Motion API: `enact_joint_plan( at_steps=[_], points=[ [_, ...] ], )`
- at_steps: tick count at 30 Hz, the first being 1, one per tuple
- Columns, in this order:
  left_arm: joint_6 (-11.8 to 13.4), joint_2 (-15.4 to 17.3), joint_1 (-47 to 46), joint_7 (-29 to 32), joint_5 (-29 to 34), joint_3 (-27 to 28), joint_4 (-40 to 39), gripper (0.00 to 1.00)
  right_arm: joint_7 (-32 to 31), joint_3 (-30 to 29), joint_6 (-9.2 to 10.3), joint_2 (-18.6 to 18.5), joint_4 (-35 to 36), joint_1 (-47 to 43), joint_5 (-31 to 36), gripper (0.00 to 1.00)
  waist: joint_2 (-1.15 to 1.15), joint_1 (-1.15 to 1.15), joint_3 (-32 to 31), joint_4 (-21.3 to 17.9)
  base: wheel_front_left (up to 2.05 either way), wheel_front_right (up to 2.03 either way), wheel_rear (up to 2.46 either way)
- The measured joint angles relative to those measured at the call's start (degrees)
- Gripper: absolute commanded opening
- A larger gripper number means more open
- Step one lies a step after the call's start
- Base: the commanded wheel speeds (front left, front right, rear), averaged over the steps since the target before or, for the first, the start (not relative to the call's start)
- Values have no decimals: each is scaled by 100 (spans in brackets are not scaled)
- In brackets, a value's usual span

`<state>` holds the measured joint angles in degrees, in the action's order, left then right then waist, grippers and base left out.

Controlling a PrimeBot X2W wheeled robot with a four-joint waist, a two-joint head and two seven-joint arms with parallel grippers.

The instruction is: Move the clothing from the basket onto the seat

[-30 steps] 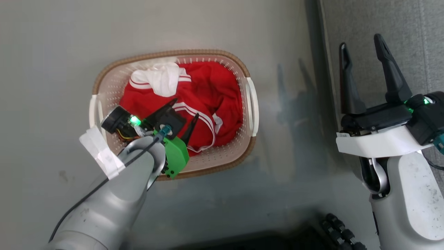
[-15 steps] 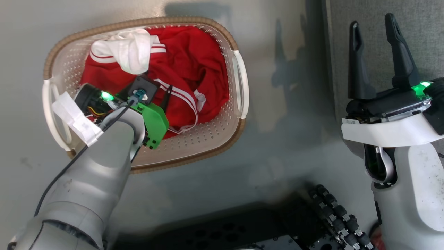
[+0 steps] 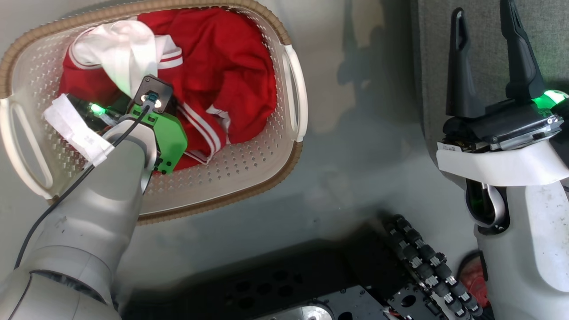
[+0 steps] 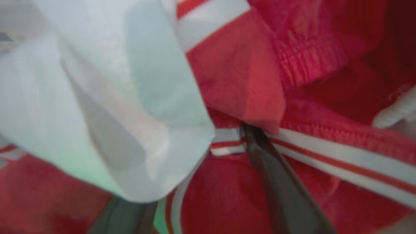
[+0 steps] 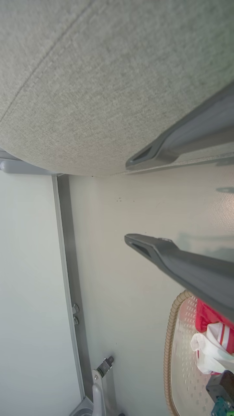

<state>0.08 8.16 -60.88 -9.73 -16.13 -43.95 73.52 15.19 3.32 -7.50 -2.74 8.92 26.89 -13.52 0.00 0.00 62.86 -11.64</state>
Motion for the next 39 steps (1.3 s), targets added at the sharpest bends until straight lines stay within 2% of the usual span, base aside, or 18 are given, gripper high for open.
enact_joint_plan(
  at_steps=[1, 2, 3, 14, 25, 30, 39],
  points=[
    [47, 16, -7, 16, 0, -1, 5, 24, 1, 2, 0, 0, 4, 9, -4, 100, 0, 0, 20, -20, 0, 0, 0],
    [65, 22, -17, 31, 0, -3, 9, 7, 3, 4, 0, 2, 4, 19, -5, 100, 0, 0, 35, -34, 0, 0, 0],
    [91, 23, -25, 36, 0, -10, 10, 0, 4, 7, 0, 7, 5, 28, -5, 100, 0, 0, 47, -47, 0, 0, 0],
    [92, 54, -5, -40, -49, -80, 29, 0, -3, 63, -1, 12, -140, 65, -64, 100, 0, 0, -129, -43, 0, 0, 0],
    [-64, 52, 609, -502, -156, -119, -79, 0, -4, -46, -3, -3, -282, -53, -15, 100, 0, 0, -899, 39, 0, 0, 0],
    [-57, 47, 1043, -523, -220, -33, -620, 0, -4, -62, -3, -1, -381, -280, 100, 100, 0, 0, -1397, 134, 0, 0, 0],
    [158, 91, 2164, -531, -258, 357, -1902, 0, -4, 19, -3, 0, -602, -812, 225, 100, 0, 0, -2511, 336, 0, 0, 0]
  ],
)
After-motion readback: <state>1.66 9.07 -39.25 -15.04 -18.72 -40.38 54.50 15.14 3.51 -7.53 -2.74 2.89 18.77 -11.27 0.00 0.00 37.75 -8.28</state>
